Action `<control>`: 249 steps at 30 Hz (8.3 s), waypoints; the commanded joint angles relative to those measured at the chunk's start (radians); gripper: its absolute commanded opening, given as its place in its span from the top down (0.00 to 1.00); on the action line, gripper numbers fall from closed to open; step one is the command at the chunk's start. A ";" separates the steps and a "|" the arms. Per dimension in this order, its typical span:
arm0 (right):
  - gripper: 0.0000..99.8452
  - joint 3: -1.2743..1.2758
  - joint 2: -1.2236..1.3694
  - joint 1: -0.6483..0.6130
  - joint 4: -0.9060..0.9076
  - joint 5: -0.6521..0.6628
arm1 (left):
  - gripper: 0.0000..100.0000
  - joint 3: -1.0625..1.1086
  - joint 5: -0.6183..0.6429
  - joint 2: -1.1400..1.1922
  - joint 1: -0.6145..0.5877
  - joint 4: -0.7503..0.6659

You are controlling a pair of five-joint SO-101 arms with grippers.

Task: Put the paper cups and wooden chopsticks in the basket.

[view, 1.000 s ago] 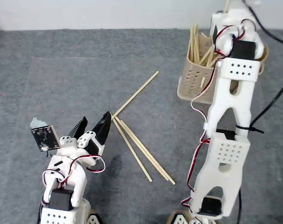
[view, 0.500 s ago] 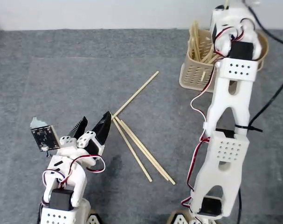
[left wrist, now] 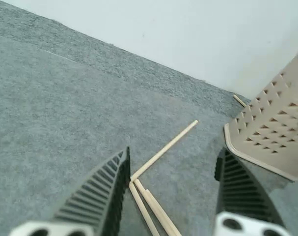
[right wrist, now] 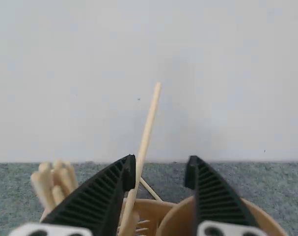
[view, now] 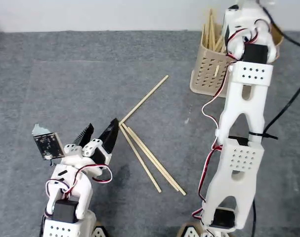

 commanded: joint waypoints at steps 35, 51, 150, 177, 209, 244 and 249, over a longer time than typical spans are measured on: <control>0.85 -0.270 -0.226 0.044 0.894 0.137 | 0.73 -0.005 -0.009 -0.015 0.002 -0.023; 0.85 0.629 -0.759 0.077 0.891 0.235 | 0.73 -0.015 -0.009 -0.015 -0.071 -0.029; 0.99 1.142 -0.944 -0.027 -0.900 -0.170 | 0.73 -0.005 -0.037 -0.015 -0.044 -0.026; 0.85 1.068 -1.006 -0.082 -0.315 -0.123 | 0.73 -0.010 -0.046 -0.015 -0.038 -0.026; 0.99 1.919 -1.115 -0.127 -0.185 -0.436 | 0.91 -0.311 -0.292 0.021 0.094 0.311; 0.86 1.343 -0.533 -0.757 0.183 -0.141 | 0.91 -0.338 -0.121 0.356 -0.184 0.241; 0.86 1.292 -0.420 -0.756 0.177 -0.140 | 0.91 -0.338 -0.121 0.356 -0.184 0.242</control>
